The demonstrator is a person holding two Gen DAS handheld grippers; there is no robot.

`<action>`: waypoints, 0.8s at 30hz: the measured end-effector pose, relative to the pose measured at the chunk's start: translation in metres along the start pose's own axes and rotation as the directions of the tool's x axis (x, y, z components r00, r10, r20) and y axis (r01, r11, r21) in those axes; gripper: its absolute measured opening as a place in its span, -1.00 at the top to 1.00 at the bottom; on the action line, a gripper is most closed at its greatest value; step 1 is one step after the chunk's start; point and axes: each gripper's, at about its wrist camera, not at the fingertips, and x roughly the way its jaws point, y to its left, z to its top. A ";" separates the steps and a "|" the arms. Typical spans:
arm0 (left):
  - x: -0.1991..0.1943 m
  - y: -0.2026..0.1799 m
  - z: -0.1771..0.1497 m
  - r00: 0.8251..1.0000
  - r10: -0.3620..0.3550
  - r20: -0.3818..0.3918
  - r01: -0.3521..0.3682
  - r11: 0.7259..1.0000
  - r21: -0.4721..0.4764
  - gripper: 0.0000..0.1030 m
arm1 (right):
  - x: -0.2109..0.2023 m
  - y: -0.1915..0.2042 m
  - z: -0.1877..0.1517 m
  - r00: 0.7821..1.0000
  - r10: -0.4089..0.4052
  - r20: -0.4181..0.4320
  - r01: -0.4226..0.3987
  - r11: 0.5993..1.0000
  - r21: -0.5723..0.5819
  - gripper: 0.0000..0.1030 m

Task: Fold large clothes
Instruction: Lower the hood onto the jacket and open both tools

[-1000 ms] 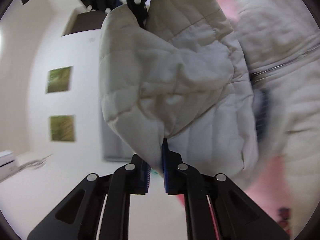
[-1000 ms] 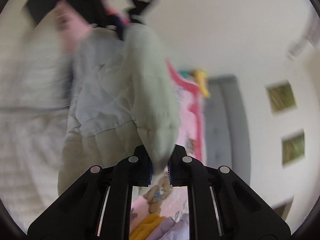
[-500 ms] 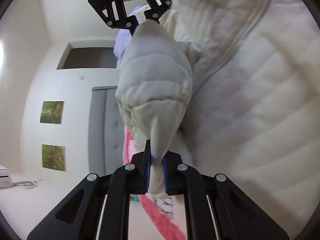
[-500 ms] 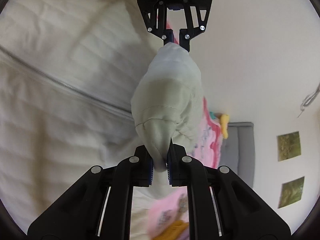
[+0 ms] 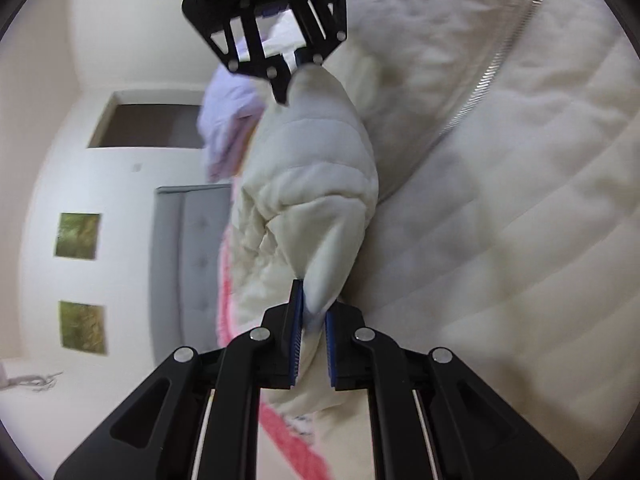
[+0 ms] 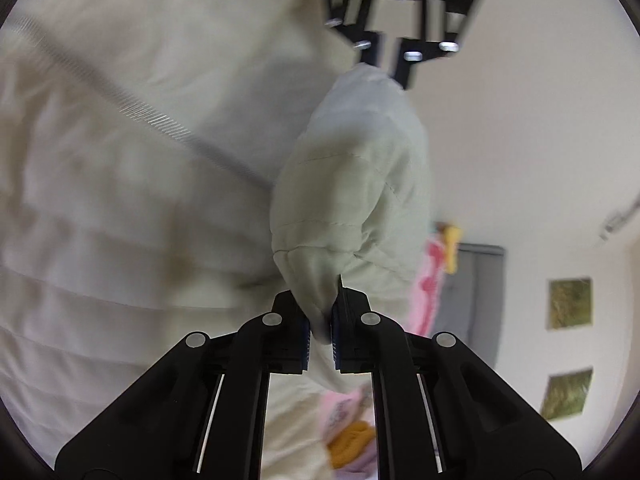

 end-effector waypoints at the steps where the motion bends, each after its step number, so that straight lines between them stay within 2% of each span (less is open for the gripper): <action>1: 0.004 -0.001 0.003 1.000 -0.022 -0.006 0.022 1.000 -0.004 0.79 | 0.004 0.008 -0.001 1.000 0.017 -0.007 -0.017 1.000 -0.016 0.77; 3: 0.008 -0.006 0.012 0.997 -0.073 -0.016 0.072 0.997 -0.024 0.77 | 0.019 0.014 -0.012 0.999 0.035 -0.014 -0.035 0.999 -0.029 0.74; 6: 0.018 -0.008 0.010 0.995 -0.090 -0.035 0.089 0.996 -0.023 0.69 | 0.024 0.017 -0.015 0.999 0.044 -0.027 -0.044 0.999 0.017 0.62; 8: 0.015 -0.006 0.012 0.998 -0.065 -0.025 0.065 0.998 -0.011 0.53 | 0.024 0.001 -0.007 0.999 0.046 -0.018 -0.045 0.998 0.043 0.34; 9: 0.012 -0.002 0.010 0.999 -0.051 -0.019 0.051 0.999 -0.011 0.28 | 0.020 -0.008 -0.001 0.998 0.055 -0.011 -0.054 0.996 0.073 0.24; 10: 0.005 0.003 0.008 0.999 -0.032 -0.007 0.032 0.999 -0.024 -0.06 | 0.012 -0.013 0.000 0.997 0.078 0.007 -0.078 0.988 0.133 0.01; 11: -0.002 -0.001 0.007 1.000 -0.017 0.002 0.017 0.999 -0.040 -0.24 | 0.002 -0.016 0.006 0.995 0.094 0.019 -0.096 0.979 0.182 -0.16; 12: -0.011 0.006 0.004 1.000 -0.006 0.018 0.008 0.997 -0.075 -0.54 | -0.002 -0.026 0.004 0.994 0.102 0.029 -0.106 0.968 0.228 -0.20; 15: -0.030 0.041 -0.006 0.998 -0.054 0.043 0.062 0.974 -0.216 -0.61 | -0.025 -0.055 -0.008 0.986 0.148 0.071 -0.164 0.914 0.372 -0.20; 17: -0.033 0.066 -0.008 0.994 -0.105 0.028 0.109 0.936 -0.336 -0.65 | -0.037 -0.074 -0.018 0.983 0.160 0.089 -0.183 0.878 0.441 -0.17; 18: -0.031 0.086 -0.011 0.989 -0.149 0.020 0.143 0.889 -0.435 -0.69 | -0.043 -0.085 -0.022 0.980 0.168 0.106 -0.199 0.848 0.491 -0.12; 19: -0.025 0.104 -0.012 0.981 -0.192 0.012 0.169 0.829 -0.533 -0.77 | -0.046 -0.102 -0.025 0.979 0.168 0.115 -0.204 0.788 0.581 0.07; 20: -0.015 0.119 -0.013 0.969 -0.247 0.008 0.198 0.758 -0.622 -0.78 | -0.054 -0.110 -0.030 0.977 0.176 0.119 -0.210 0.720 0.661 0.18; 21: -0.003 0.135 -0.017 0.948 -0.317 0.024 0.234 0.643 -0.729 -0.78 | -0.047 -0.131 -0.041 0.972 0.198 0.128 -0.222 0.581 0.783 0.22; 22: 0.005 0.141 -0.024 0.930 -0.365 0.048 0.252 0.536 -0.806 -0.78 | -0.055 -0.140 -0.040 0.968 0.208 0.137 -0.223 0.480 0.849 0.29; 23: 0.018 0.147 -0.033 0.900 -0.427 0.084 0.255 0.362 -0.896 -0.78 | -0.044 -0.148 -0.046 0.963 0.224 0.153 -0.226 0.350 0.909 0.32; 24: 0.031 0.155 -0.035 0.884 -0.453 0.118 0.249 0.241 -0.938 -0.78 | -0.029 -0.159 -0.060 0.958 0.236 0.165 -0.211 0.184 0.960 0.32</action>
